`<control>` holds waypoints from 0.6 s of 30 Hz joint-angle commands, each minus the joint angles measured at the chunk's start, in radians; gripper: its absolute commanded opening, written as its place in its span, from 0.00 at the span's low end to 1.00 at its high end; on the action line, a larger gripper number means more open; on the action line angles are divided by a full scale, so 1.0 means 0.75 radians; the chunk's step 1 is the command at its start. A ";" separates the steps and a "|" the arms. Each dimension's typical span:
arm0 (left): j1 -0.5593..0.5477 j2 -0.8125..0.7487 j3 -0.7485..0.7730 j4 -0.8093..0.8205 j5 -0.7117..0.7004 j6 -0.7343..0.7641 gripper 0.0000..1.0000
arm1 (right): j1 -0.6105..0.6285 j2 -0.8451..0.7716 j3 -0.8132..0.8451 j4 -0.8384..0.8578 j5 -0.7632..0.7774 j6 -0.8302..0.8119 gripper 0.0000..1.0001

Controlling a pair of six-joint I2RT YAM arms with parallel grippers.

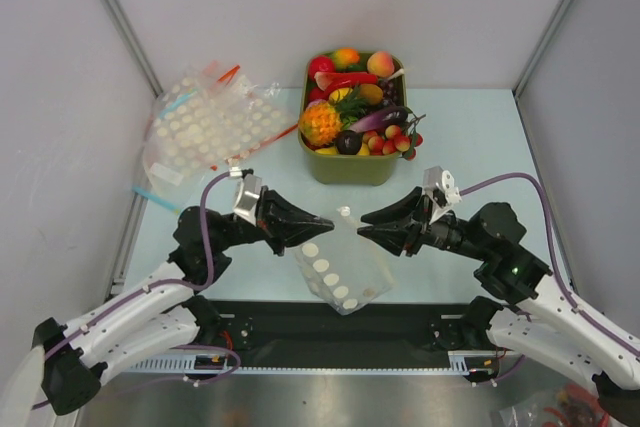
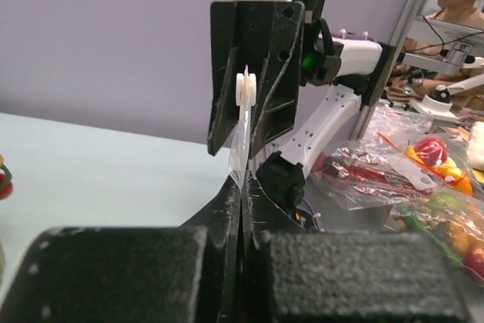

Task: Place the food in the zip-top bag and seal the zipper
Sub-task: Open the zipper of the food storage bag.

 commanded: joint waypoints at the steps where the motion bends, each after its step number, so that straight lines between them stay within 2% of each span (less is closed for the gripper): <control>1: -0.006 -0.065 -0.027 0.097 -0.077 0.041 0.00 | -0.003 -0.027 -0.003 0.069 -0.045 -0.022 0.33; 10: -0.006 -0.076 -0.032 0.103 -0.072 0.035 0.00 | -0.003 -0.019 -0.003 0.071 -0.058 -0.022 0.14; 18: -0.006 -0.084 -0.036 0.133 -0.047 0.016 0.00 | -0.003 -0.005 0.007 0.057 -0.039 -0.024 0.12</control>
